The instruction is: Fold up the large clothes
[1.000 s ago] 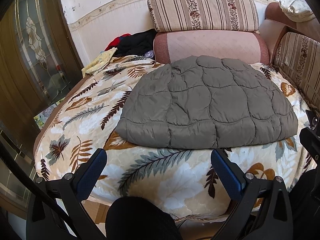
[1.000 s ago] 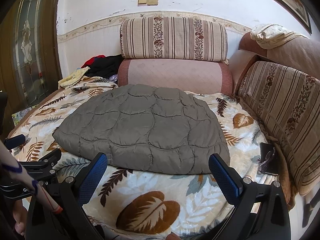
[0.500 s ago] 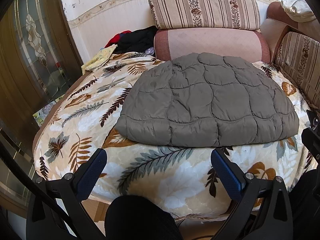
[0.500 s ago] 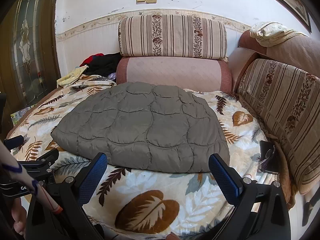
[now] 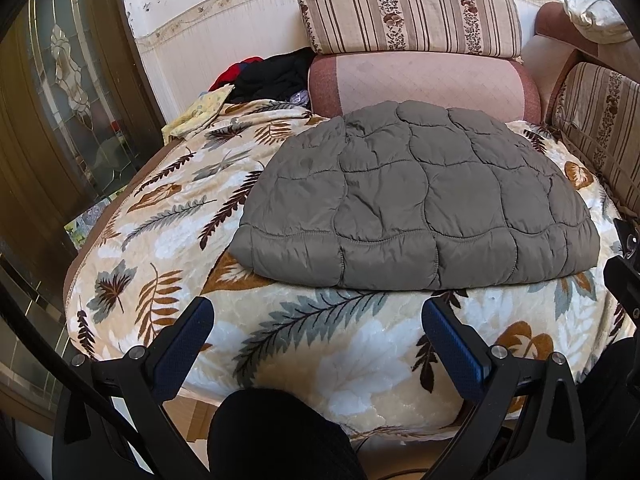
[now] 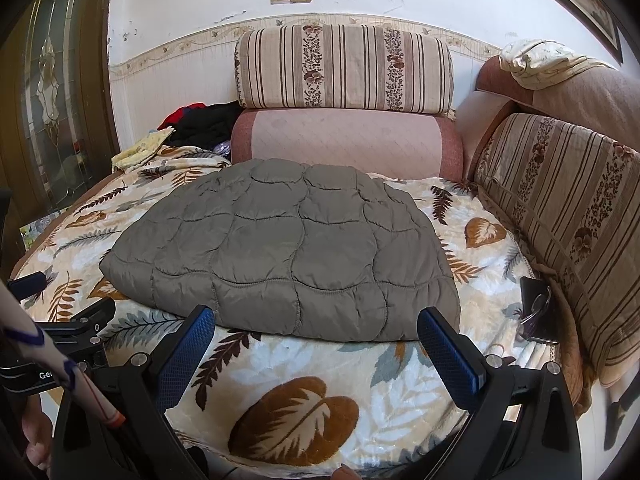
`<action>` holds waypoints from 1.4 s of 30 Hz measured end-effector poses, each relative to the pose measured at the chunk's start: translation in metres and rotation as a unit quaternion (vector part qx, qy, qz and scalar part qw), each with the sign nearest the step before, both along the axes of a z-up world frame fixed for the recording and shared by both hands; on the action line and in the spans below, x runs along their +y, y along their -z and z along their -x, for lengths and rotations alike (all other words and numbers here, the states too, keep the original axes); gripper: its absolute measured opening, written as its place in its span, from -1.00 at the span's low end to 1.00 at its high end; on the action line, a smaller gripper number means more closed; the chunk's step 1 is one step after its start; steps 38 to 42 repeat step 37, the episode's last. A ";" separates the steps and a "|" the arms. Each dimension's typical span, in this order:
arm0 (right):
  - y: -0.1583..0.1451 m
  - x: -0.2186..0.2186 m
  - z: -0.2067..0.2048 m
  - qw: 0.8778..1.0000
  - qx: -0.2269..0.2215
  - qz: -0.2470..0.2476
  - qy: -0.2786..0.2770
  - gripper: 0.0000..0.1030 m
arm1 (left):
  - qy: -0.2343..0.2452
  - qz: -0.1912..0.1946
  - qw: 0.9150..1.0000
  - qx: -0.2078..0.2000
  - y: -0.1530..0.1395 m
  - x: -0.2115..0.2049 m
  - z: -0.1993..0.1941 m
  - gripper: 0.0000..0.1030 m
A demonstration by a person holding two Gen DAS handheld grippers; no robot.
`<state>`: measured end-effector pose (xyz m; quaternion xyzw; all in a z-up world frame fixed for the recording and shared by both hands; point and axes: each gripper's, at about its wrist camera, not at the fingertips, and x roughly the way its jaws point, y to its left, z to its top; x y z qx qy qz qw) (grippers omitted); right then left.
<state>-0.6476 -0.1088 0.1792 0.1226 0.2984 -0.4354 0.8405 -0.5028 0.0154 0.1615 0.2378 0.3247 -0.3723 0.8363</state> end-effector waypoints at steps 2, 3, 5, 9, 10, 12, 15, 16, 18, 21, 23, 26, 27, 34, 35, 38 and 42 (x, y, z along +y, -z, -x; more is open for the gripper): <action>0.000 0.000 0.000 1.000 0.001 0.000 0.000 1.00 | -0.001 -0.001 1.000 0.000 0.001 0.000 0.000 1.00; 0.001 0.000 0.000 1.000 0.001 0.000 0.000 1.00 | -0.001 0.000 1.000 0.000 0.000 0.000 0.000 1.00; 0.001 0.000 0.000 1.000 0.001 -0.001 0.000 1.00 | -0.001 0.000 1.000 0.001 0.000 0.000 0.000 1.00; 0.002 0.000 0.001 1.000 0.001 -0.001 -0.001 1.00 | 0.000 0.002 1.000 0.003 0.001 0.000 0.000 1.00; 0.002 0.000 0.001 1.000 0.002 -0.001 -0.001 1.00 | -0.001 0.001 1.000 0.002 0.001 0.000 -0.001 1.00; 0.002 0.000 0.001 1.000 0.001 -0.001 0.000 1.00 | -0.002 0.001 1.000 0.001 0.001 0.001 0.000 1.00; 0.001 0.000 0.001 1.000 0.000 -0.001 0.000 1.00 | -0.002 0.002 1.000 0.002 0.004 0.002 0.000 1.00; 0.001 0.000 0.001 1.000 0.001 -0.001 0.000 1.00 | -0.003 0.001 1.000 0.001 0.003 0.001 -0.001 1.00; 0.002 0.001 0.001 1.000 0.001 0.000 0.000 1.00 | -0.003 0.002 1.000 0.003 0.004 0.002 0.000 1.00; 0.002 0.001 0.001 1.000 0.002 0.000 0.000 1.00 | -0.004 0.003 1.000 0.003 0.004 0.003 -0.001 1.00; 0.002 0.001 0.002 1.000 0.001 0.001 0.001 1.00 | -0.005 0.004 1.000 0.004 0.004 0.004 -0.002 1.00; 0.002 0.002 0.002 1.000 0.001 0.001 0.001 1.00 | -0.005 0.004 1.000 0.004 0.003 0.005 -0.002 1.00; 0.002 0.002 0.003 1.000 0.000 0.001 0.002 1.00 | -0.005 0.005 1.000 0.003 0.003 0.005 -0.002 1.00; -0.002 0.005 0.004 1.000 -0.002 0.003 0.001 1.00 | -0.004 0.007 1.000 0.004 -0.001 0.007 -0.003 1.00; -0.002 0.005 0.005 1.000 -0.002 0.003 0.000 1.00 | 0.000 0.012 1.000 0.012 -0.002 0.009 -0.003 1.00; -0.003 0.006 0.004 1.000 -0.004 0.003 0.000 1.00 | 0.001 0.016 1.000 0.024 -0.004 0.010 -0.006 1.00; -0.003 0.006 0.004 1.000 -0.004 0.003 0.000 1.00 | 0.001 0.016 1.000 0.024 -0.004 0.010 -0.006 1.00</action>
